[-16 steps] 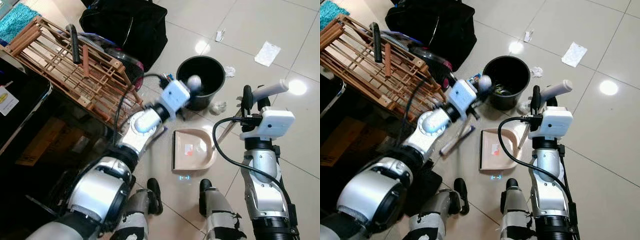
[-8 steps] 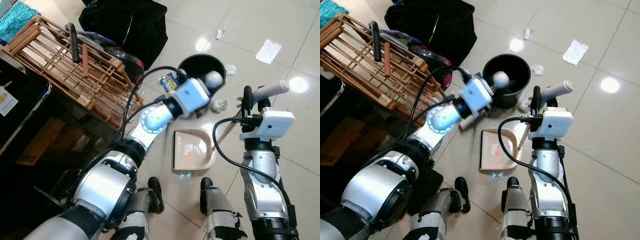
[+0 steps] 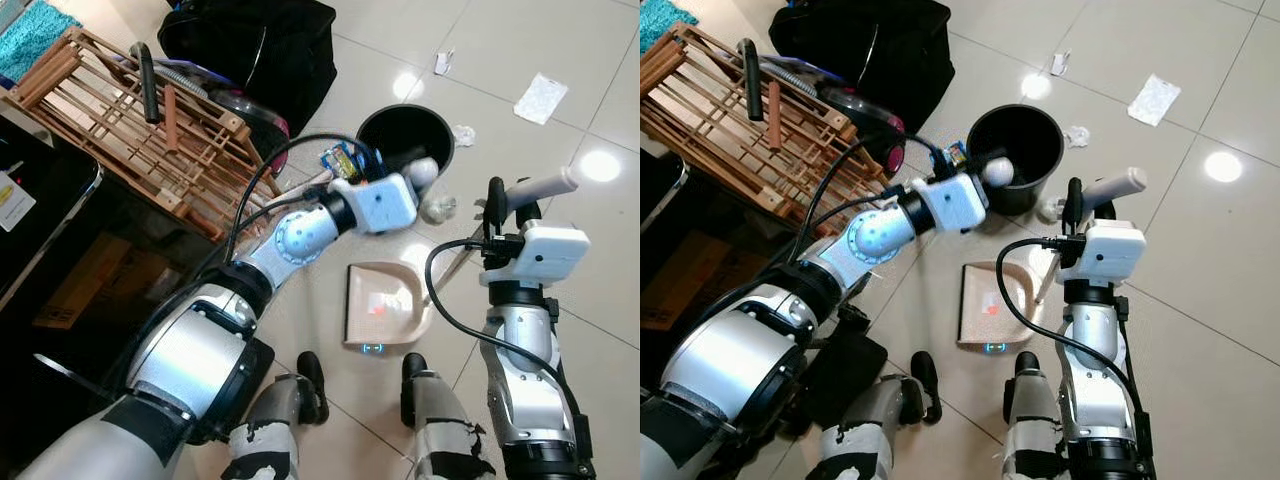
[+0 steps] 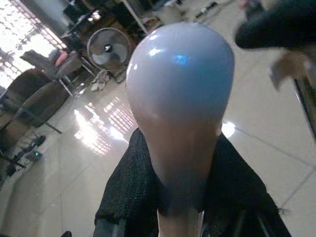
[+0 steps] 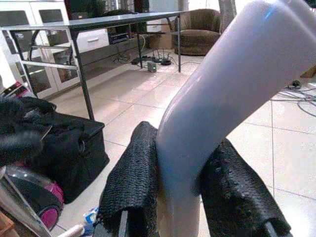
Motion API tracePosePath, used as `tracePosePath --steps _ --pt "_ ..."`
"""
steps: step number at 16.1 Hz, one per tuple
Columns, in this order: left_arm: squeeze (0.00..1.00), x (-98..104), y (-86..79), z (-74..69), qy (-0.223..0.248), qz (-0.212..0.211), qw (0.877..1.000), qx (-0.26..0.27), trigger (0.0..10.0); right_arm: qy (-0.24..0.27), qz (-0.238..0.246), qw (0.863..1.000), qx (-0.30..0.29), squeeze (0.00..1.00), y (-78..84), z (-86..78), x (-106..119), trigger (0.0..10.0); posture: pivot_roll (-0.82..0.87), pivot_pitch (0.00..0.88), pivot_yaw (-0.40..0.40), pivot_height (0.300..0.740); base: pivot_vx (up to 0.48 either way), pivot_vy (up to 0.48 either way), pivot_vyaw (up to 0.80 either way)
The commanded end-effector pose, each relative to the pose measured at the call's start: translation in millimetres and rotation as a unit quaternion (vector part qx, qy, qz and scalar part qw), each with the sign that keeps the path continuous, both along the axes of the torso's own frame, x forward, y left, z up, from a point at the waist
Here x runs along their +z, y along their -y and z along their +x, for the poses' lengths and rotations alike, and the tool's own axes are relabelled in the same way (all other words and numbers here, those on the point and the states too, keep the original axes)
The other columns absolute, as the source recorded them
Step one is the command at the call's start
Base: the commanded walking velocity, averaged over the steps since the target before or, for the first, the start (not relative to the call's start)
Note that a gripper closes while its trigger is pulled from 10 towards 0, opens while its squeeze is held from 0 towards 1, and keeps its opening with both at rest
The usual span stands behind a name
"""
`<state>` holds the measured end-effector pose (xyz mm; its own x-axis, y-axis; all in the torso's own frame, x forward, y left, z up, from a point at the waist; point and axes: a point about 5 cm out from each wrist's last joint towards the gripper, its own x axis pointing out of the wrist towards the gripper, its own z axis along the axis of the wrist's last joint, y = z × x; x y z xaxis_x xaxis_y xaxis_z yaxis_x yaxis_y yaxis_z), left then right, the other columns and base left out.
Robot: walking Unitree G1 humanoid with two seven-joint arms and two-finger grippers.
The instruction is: Sweep floor
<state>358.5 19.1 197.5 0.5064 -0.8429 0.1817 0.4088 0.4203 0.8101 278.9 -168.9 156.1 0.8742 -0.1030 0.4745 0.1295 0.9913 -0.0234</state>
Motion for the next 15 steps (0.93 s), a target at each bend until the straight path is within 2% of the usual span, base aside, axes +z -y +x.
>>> tracePosePath --steps 1,4,5,9,13,15 --pt "0.00 -8.0 -9.6 -0.4 0.010 0.029 1.000 0.004 10.0 0.011 0.001 1.000 0.005 0.00 -4.5 -4.8 2.9 10.0 -0.09 0.436 0.184 0.740 0.000 0.000 0.00" --pt "0.00 -17.0 -22.8 4.3 0.014 0.065 0.997 0.036 10.0 0.011 0.000 1.000 0.004 0.00 -4.1 -5.9 3.0 10.0 -0.10 0.435 0.182 0.740 0.000 0.000 0.00" --pt "0.00 -23.0 -30.5 6.8 -0.001 0.078 0.996 0.054 10.0 0.010 0.001 1.000 0.005 0.00 -4.6 -6.7 3.2 10.0 -0.10 0.435 0.180 0.740 0.000 0.000 0.00" --pt "0.00 -34.3 -41.6 7.5 -0.027 0.105 0.992 0.065 10.0 0.009 0.001 1.000 0.005 0.00 -4.8 -7.2 3.3 10.0 -0.11 0.438 0.169 0.740 0.000 0.000 0.00" --pt "0.00 -29.9 -58.8 11.9 -0.006 0.115 0.989 0.090 10.0 0.007 0.000 1.000 0.008 0.00 -5.2 -6.1 4.0 10.0 -0.11 0.436 0.159 0.740 0.000 0.000 0.00" --pt "0.00 -29.2 -69.6 12.8 -0.018 0.116 0.989 0.092 10.0 0.008 0.001 1.000 0.008 0.00 -6.1 -5.5 4.7 10.0 -0.11 0.435 0.161 0.740 0.000 0.000 0.00"
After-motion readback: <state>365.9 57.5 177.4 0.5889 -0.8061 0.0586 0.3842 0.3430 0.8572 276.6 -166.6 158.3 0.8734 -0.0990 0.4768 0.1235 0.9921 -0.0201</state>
